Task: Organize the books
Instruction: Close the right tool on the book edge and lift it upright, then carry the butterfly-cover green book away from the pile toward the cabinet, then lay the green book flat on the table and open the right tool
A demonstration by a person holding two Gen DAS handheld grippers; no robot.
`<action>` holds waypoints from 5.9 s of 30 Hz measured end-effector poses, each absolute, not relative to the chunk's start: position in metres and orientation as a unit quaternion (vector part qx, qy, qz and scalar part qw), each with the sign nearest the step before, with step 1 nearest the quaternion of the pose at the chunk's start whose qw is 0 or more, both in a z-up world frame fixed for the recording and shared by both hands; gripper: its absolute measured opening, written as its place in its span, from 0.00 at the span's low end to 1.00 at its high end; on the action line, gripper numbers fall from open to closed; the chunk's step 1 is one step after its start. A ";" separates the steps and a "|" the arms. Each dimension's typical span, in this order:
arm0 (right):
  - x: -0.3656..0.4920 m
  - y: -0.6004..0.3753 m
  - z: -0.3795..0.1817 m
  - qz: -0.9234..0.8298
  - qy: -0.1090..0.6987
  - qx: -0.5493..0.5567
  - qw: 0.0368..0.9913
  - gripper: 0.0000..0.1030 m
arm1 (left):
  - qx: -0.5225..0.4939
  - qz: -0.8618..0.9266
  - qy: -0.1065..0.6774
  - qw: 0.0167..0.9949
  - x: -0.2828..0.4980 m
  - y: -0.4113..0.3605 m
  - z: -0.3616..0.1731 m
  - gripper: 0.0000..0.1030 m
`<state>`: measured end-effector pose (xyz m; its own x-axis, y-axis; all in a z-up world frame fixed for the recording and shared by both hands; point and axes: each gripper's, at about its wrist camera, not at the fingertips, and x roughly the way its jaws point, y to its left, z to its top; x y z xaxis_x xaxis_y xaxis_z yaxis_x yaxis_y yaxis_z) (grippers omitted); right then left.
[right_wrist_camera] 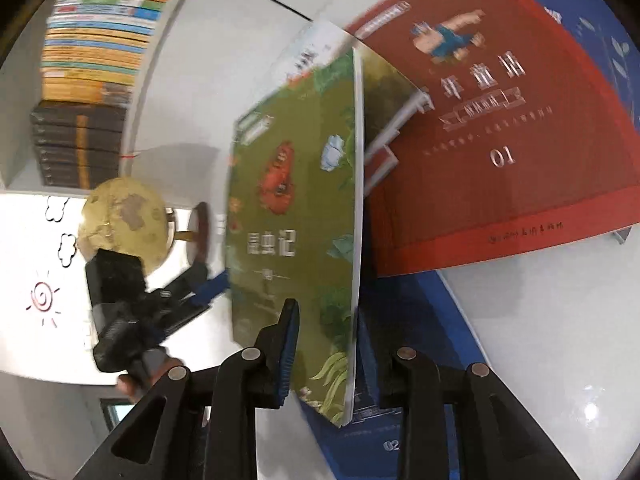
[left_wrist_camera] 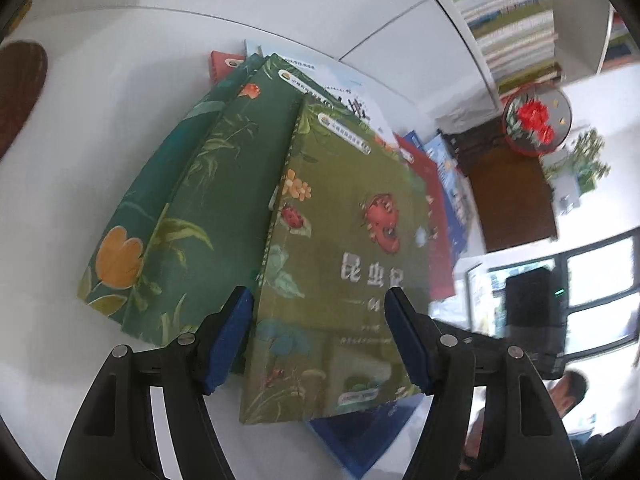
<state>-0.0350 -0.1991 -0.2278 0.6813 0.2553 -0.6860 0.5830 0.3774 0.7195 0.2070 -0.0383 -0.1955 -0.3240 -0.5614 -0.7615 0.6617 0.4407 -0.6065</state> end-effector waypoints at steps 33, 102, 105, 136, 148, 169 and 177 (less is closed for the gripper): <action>-0.014 -0.182 -0.221 -0.003 0.367 0.657 0.658 0.07 | 0.043 -0.509 0.666 0.543 0.213 -0.020 -0.207 0.64; -0.265 -0.183 -0.055 -0.210 0.438 0.182 0.855 0.13 | 0.107 -0.605 0.411 0.674 -0.105 -0.117 -0.062 0.11; -0.309 -0.203 -0.057 -0.203 0.449 0.167 0.854 0.13 | 0.100 -0.604 0.413 0.675 -0.149 -0.135 -0.066 0.11; -0.397 -0.319 -0.209 -0.112 0.505 0.209 0.830 0.15 | 0.113 -0.546 0.493 0.668 -0.260 -0.198 -0.203 0.15; -0.407 -0.325 -0.216 -0.131 0.498 0.233 0.825 0.21 | 0.148 -0.522 0.490 0.682 -0.252 -0.197 -0.203 0.23; -0.431 -0.323 -0.175 -0.215 0.486 0.234 0.814 0.40 | 0.164 -0.542 0.483 0.668 -0.225 -0.216 -0.201 0.26; -0.342 -0.266 -0.121 -0.158 0.445 0.229 0.851 0.43 | 0.159 -0.508 0.481 0.697 -0.156 -0.153 -0.160 0.26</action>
